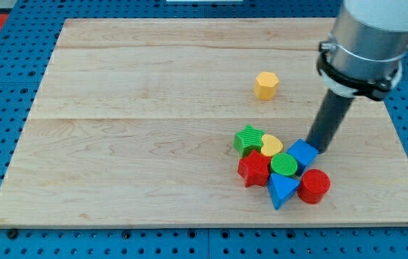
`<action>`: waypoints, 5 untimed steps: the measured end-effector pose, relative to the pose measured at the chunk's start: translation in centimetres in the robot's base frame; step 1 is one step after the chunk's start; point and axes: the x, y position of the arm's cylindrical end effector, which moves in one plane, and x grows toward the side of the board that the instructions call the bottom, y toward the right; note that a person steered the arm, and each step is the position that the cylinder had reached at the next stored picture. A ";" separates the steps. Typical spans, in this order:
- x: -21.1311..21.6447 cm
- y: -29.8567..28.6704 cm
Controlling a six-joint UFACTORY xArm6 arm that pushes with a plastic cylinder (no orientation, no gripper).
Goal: Push the green star and hexagon into the group of blocks
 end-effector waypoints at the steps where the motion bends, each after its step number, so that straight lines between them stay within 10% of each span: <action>1: -3.5 0.3; 5: -1.4 -14.0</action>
